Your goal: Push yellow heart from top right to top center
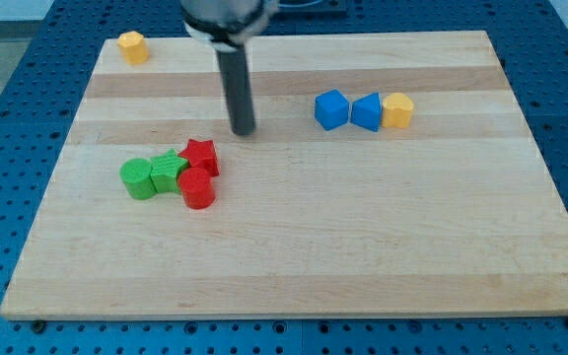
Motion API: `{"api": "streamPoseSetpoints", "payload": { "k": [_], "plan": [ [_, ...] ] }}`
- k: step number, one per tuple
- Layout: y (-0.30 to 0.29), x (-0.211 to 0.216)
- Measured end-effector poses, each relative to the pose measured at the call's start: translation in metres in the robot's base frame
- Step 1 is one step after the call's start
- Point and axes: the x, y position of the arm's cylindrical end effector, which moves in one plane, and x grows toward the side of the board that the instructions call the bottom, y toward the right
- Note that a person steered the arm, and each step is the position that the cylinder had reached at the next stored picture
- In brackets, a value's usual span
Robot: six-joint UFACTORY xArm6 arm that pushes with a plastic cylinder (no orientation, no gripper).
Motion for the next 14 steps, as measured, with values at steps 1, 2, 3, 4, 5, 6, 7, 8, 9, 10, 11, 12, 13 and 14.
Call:
{"api": "streamPoseSetpoints", "payload": {
  "k": [1, 2, 3, 4, 5, 6, 7, 8, 9, 10, 11, 12, 13, 14],
  "plan": [
    [0.082, 0.043],
    [0.181, 0.049],
    [0.217, 0.02],
    [0.21, -0.007],
    [0.182, -0.014],
    [0.179, -0.025],
    [0.193, -0.038],
    [0.195, -0.057],
    [0.186, -0.075],
    [0.162, -0.088],
    [0.121, -0.092],
    [0.117, -0.098],
    [0.135, -0.098],
    [0.124, -0.107]
  ]
}}
